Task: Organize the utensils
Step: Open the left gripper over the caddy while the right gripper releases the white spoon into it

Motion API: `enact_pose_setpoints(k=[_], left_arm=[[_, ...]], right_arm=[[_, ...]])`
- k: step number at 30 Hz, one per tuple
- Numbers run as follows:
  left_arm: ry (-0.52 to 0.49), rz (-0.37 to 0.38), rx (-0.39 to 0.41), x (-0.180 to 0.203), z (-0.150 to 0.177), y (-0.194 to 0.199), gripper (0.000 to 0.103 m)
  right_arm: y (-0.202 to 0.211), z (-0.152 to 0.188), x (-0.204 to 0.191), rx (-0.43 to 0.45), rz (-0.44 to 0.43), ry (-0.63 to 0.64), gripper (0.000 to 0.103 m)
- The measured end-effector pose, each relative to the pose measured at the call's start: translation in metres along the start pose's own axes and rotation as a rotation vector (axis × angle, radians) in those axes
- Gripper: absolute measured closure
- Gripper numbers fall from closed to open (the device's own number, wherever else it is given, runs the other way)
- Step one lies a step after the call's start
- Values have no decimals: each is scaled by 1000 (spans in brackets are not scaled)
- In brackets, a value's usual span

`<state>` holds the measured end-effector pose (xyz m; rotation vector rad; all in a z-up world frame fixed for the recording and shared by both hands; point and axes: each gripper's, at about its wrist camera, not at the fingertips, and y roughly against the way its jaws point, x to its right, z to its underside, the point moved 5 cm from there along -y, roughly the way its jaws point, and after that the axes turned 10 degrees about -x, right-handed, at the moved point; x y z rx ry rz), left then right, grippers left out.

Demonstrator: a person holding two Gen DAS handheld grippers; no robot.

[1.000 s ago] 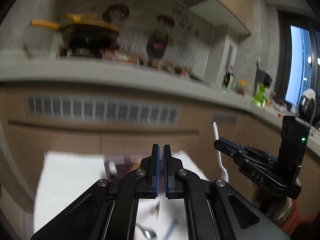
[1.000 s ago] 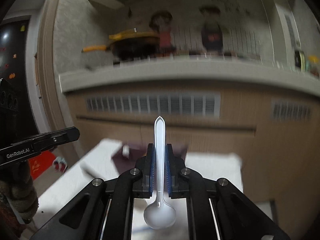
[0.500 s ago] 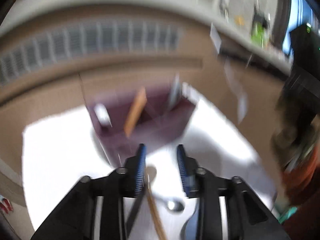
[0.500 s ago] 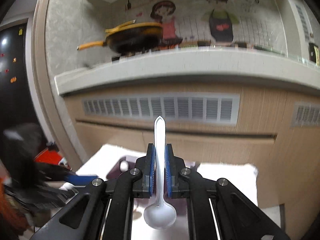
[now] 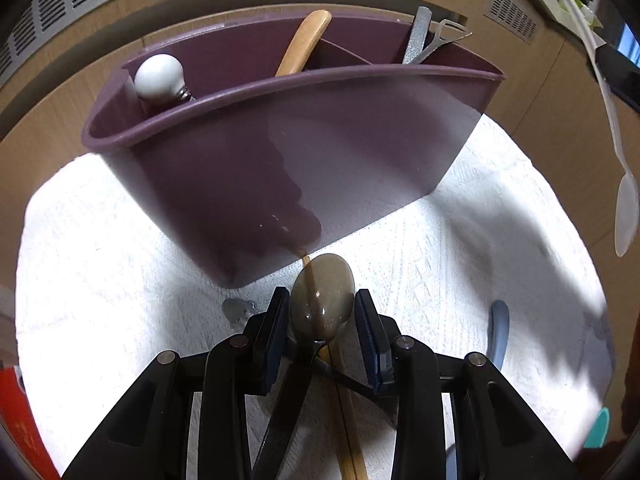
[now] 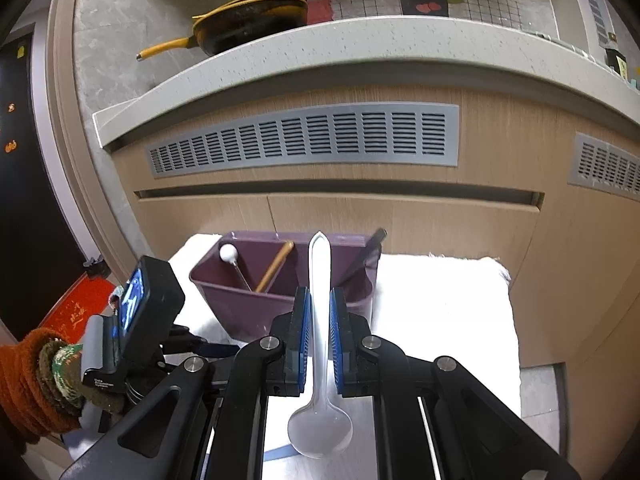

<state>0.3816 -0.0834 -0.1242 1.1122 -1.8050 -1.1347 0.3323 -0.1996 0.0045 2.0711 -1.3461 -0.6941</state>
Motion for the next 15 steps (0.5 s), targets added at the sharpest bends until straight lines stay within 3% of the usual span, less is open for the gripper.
enact_pose_setpoints(k=[1, 3, 9, 11, 12, 15], left_arm=[[24, -52, 73, -2, 0, 2, 69], [60, -42, 108, -1, 8, 10, 70], [140, 15, 337, 3, 42, 75, 70], [146, 41, 411, 6, 46, 110, 72], [136, 65, 411, 5, 48, 126, 75], [136, 88, 599, 4, 22, 204, 83]], right_arm=[[0, 2, 0, 0, 6, -1, 93], [2, 4, 0, 3, 12, 2, 93], [4, 9, 3, 4, 4, -20, 93], [8, 6, 4, 20, -19, -45, 93], [12, 2, 4, 41, -31, -52, 93], [37, -30, -5, 159, -24, -21, 93]])
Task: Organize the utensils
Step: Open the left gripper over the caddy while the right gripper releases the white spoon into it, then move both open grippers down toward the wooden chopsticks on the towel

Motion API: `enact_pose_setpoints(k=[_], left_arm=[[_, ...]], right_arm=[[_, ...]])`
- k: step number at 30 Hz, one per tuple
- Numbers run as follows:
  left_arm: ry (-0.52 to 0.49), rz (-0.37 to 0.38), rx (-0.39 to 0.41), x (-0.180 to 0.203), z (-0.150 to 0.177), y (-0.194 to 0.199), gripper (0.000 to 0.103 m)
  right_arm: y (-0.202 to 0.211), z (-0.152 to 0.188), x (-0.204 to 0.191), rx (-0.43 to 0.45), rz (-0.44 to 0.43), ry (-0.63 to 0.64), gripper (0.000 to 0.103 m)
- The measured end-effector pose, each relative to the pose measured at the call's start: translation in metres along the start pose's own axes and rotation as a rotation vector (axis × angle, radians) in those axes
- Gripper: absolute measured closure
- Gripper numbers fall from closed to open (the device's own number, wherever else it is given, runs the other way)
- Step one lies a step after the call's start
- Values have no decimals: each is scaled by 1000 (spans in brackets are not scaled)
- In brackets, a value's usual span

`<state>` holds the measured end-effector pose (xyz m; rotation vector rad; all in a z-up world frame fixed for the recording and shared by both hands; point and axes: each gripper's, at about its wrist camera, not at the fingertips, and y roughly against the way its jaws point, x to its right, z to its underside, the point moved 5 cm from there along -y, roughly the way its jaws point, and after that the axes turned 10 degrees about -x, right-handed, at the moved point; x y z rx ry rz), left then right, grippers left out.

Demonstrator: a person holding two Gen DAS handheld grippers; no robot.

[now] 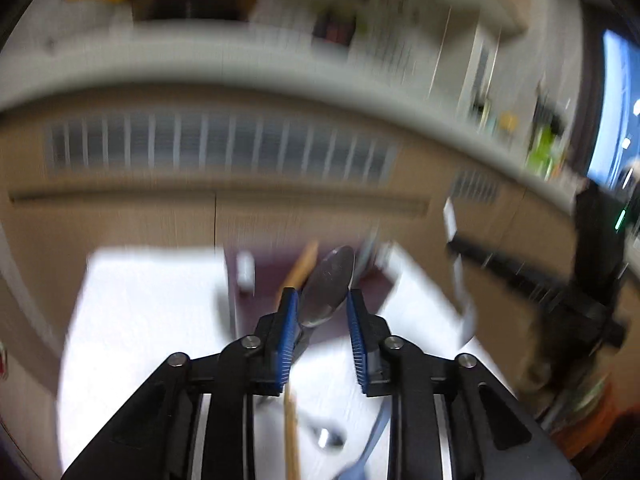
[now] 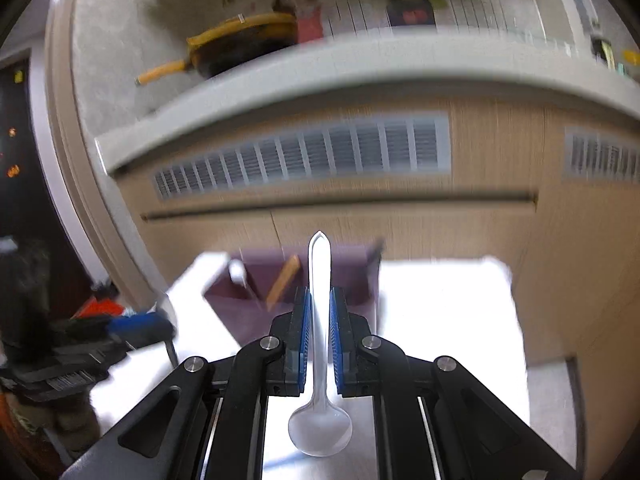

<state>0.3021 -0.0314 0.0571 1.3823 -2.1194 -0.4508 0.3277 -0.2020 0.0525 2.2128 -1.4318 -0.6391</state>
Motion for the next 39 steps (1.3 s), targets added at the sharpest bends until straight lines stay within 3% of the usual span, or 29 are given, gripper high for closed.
enact_pose_setpoints(k=[3, 5, 9, 17, 22, 25, 27, 31, 35, 37, 39], left_arm=[[-6, 29, 141, 2, -55, 30, 88], [-13, 20, 190, 0, -82, 33, 88], [6, 29, 173, -11, -101, 18, 88], [93, 24, 8, -45, -68, -48, 88], [153, 20, -37, -59, -44, -65, 87], [148, -15, -36, -67, -26, -66, 75], [142, -48, -40, -72, -14, -65, 59], [165, -64, -82, -79, 9, -66, 56], [200, -80, -128, -85, 31, -64, 55], [204, -103, -150, -86, 45, -60, 53], [202, -140, -191, -87, 63, -58, 48]], right_arm=[[20, -48, -12, 135, 0, 43, 93], [23, -71, -17, 188, 17, 58, 93], [5, -92, -18, 187, 9, 61, 93], [-45, -75, -10, 75, 17, 53, 93], [-71, -67, -2, 106, 18, 27, 93], [-92, -58, 4, 62, 2, 9, 93], [-97, -50, 7, 16, 3, -9, 93], [-83, -38, 9, -3, 17, -10, 92], [-59, -25, 5, -20, 38, 14, 80], [-50, -11, -3, -67, 26, 41, 80], [-44, 8, -15, -125, 9, 79, 74]])
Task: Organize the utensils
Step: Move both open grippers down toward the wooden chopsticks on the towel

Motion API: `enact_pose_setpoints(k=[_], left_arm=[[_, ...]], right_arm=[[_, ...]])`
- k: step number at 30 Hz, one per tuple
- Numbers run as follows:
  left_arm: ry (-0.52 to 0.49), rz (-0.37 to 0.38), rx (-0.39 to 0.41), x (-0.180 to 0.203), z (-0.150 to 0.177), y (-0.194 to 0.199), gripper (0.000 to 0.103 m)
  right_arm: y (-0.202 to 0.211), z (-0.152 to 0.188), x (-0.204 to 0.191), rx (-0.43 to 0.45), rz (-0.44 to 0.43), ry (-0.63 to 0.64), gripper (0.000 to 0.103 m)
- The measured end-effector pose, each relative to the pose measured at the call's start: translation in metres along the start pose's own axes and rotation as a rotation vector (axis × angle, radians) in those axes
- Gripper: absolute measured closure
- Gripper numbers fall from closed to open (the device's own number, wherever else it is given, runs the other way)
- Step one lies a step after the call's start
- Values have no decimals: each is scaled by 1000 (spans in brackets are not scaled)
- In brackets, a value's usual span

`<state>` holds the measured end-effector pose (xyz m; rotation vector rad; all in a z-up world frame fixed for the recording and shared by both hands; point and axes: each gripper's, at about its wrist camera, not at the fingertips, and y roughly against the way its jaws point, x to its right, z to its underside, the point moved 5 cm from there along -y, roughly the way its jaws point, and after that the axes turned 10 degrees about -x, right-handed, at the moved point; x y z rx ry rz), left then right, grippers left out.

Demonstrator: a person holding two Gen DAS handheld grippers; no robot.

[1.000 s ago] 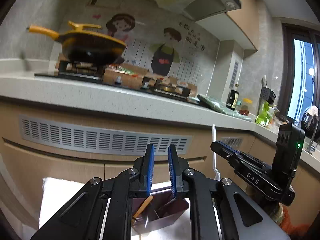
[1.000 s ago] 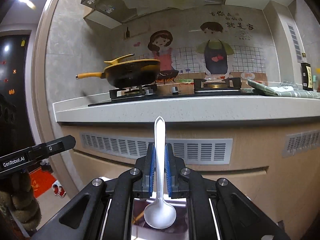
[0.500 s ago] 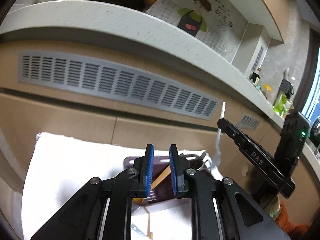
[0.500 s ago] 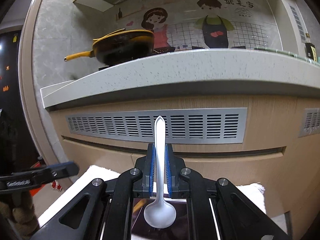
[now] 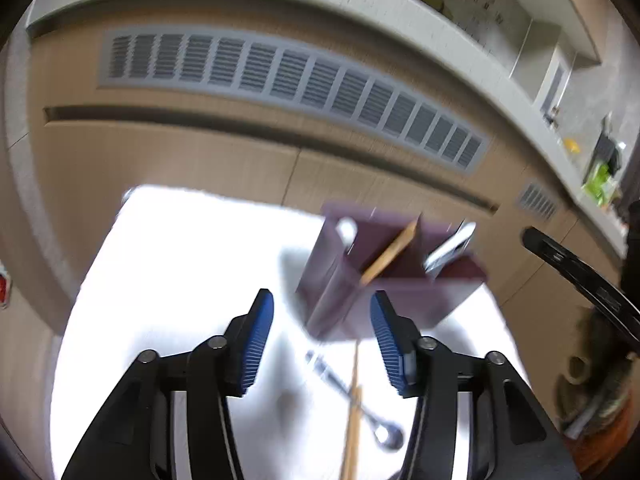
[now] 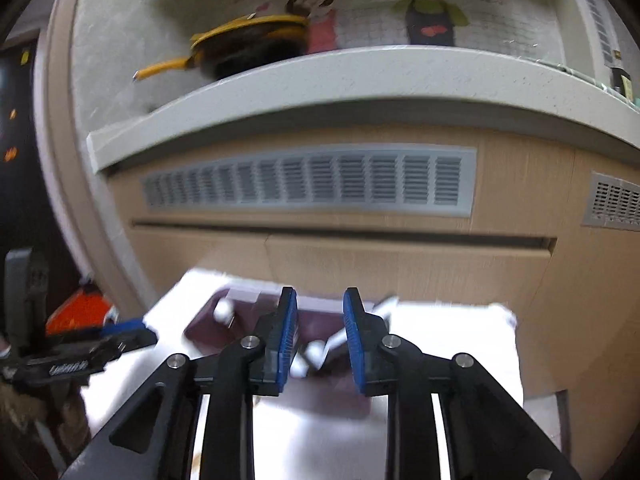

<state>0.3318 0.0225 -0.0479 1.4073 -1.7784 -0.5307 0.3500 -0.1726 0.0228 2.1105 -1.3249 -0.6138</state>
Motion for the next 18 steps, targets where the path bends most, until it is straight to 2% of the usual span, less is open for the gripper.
enact_pose_setpoints(k=[4, 7, 10, 13, 15, 18], left_arm=[[15, -31, -110, -12, 40, -9, 46], [30, -51, -160, -21, 68, -10, 43], [49, -111, -184, -34, 93, -7, 41], [77, -143, -199, -44, 106, -5, 40], [88, -152, -202, -47, 111, -2, 40], [70, -167, -191, -44, 114, 7, 40]], right_arm=[[-15, 55, -32, -163, -21, 98, 71], [-32, 99, -56, -288, -55, 109, 71], [-37, 130, -77, -344, -112, 101, 71], [-45, 138, -91, -355, -92, 141, 71], [-56, 135, -94, -360, -95, 156, 71], [-84, 122, -92, -382, -53, 159, 71]])
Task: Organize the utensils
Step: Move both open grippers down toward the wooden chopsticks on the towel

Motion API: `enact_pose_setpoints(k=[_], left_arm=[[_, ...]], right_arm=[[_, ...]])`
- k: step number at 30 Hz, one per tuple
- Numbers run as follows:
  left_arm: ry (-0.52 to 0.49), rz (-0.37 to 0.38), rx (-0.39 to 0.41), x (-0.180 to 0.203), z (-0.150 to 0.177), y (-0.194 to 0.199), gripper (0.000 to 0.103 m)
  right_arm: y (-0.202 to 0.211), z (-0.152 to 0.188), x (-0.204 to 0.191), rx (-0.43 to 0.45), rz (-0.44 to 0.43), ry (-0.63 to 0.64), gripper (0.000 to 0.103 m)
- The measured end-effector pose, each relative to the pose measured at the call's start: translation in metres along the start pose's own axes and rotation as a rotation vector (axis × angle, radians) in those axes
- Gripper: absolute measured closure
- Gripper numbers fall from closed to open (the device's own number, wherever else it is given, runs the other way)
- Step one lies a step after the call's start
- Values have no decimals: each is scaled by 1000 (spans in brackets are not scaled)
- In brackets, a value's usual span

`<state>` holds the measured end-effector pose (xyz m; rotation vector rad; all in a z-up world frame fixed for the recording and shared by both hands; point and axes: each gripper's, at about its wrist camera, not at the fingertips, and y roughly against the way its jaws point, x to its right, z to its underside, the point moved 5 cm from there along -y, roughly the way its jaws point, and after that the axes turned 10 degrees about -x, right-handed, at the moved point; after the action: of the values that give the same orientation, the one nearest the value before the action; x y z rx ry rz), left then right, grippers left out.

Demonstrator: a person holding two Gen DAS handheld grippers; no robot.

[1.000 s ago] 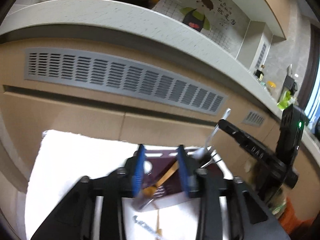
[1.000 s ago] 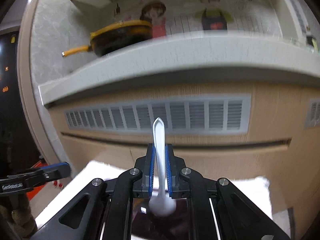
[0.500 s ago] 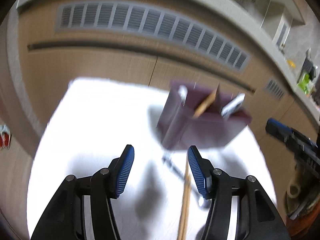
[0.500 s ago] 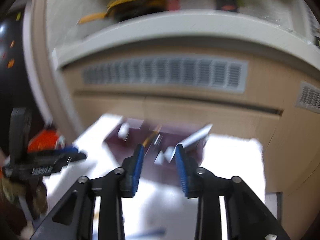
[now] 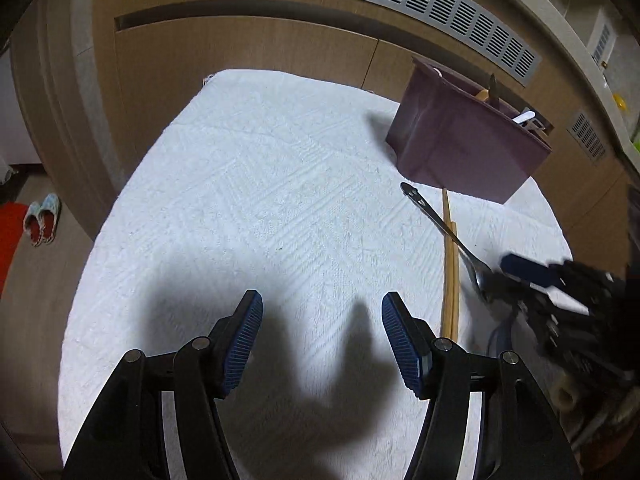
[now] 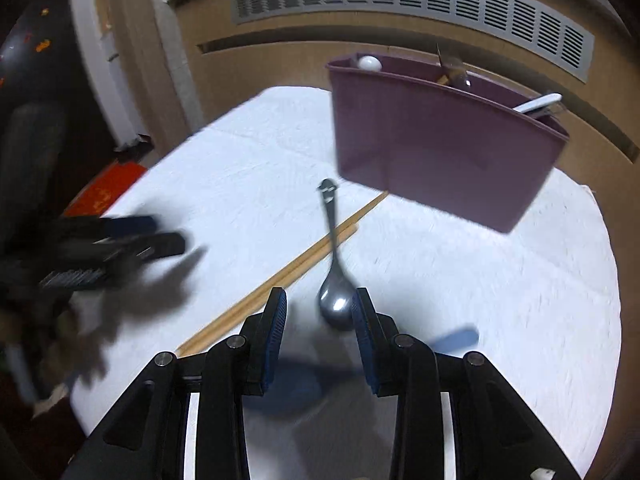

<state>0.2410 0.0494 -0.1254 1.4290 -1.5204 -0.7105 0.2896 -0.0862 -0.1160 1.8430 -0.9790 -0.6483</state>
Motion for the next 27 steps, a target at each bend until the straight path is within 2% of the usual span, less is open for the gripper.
enact_pose_setpoints(k=[4, 6, 8, 15, 17, 21, 23, 27], left_arm=[[-26, -6, 2, 4, 2, 7, 40], [-37, -3, 0, 7, 3, 9, 40], [-51, 5, -3, 10, 3, 9, 40], [-78, 33, -20, 22, 2, -1, 40], [-81, 34, -24, 23, 2, -4, 40], [-75, 25, -25, 20, 2, -4, 40], [-64, 18, -20, 15, 2, -2, 40], [-50, 15, -15, 9, 3, 2, 40]], right_arm=[[-25, -23, 8, -47, 33, -12, 72], [-26, -24, 13, -59, -8, -49, 72], [-23, -18, 20, -75, -8, -62, 74], [-6, 16, 56, -78, 115, -151, 72], [0, 18, 50, -72, 88, -154, 72], [6, 13, 19, -51, -44, -123, 72], [0, 6, 6, -53, -79, -120, 72], [-18, -3, -8, -90, -63, -125, 72]])
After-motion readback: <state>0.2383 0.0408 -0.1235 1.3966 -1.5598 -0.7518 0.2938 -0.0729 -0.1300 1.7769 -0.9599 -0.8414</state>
